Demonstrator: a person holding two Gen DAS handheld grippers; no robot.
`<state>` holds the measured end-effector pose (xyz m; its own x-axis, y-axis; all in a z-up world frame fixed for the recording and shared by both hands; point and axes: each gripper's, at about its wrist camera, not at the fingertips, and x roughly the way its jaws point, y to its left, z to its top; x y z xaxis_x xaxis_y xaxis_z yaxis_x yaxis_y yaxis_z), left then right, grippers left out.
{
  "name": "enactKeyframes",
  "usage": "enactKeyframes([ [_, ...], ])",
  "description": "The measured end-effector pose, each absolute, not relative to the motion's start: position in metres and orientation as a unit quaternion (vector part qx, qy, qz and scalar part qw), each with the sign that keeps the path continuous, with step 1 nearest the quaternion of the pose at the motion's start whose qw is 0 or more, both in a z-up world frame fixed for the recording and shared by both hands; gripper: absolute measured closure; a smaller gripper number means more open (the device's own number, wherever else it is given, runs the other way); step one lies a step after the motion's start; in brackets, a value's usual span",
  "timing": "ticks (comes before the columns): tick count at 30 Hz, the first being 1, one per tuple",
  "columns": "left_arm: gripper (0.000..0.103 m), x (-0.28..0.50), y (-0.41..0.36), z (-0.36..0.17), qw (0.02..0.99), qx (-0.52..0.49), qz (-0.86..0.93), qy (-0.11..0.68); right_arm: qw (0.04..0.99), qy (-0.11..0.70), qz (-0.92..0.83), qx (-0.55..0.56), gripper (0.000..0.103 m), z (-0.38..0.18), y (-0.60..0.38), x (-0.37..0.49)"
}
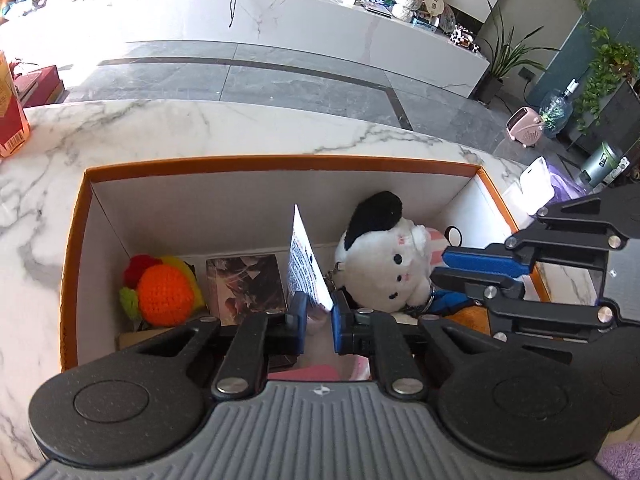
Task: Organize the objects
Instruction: 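Lower the tube and dog plush into the orange box, then open both tools and lift them out of the orange box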
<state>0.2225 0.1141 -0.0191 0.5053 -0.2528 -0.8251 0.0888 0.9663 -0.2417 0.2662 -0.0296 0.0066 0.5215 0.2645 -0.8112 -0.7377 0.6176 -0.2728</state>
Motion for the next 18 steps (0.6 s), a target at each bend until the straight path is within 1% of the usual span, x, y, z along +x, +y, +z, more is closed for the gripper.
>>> enactKeyframes([
  [6, 0.09, 0.219, 0.096, -0.014, 0.881, 0.002, -0.084, 0.465, 0.816, 0.378, 0.306, -0.312, 0.094, 0.008, -0.035, 0.256],
  [9, 0.091, 0.212, 0.08, -0.013, 0.889, 0.068, -0.078, 0.446, 0.816, 0.377, 0.306, -0.312, 0.094, 0.008, -0.038, 0.253],
  [11, 0.091, 0.206, 0.072, -0.013, 0.889, 0.094, -0.085, 0.44, 0.818, 0.376, 0.304, -0.311, 0.094, 0.008, -0.039, 0.253],
  [14, 0.091, 0.203, 0.067, -0.013, 0.883, 0.103, -0.098, 0.448, 0.82, 0.378, 0.302, -0.305, 0.094, 0.007, -0.041, 0.254],
  [18, 0.091, 0.201, 0.07, -0.008, 0.876, 0.086, -0.107, 0.462, 0.824, 0.377, 0.301, -0.297, 0.094, 0.007, -0.044, 0.255],
])
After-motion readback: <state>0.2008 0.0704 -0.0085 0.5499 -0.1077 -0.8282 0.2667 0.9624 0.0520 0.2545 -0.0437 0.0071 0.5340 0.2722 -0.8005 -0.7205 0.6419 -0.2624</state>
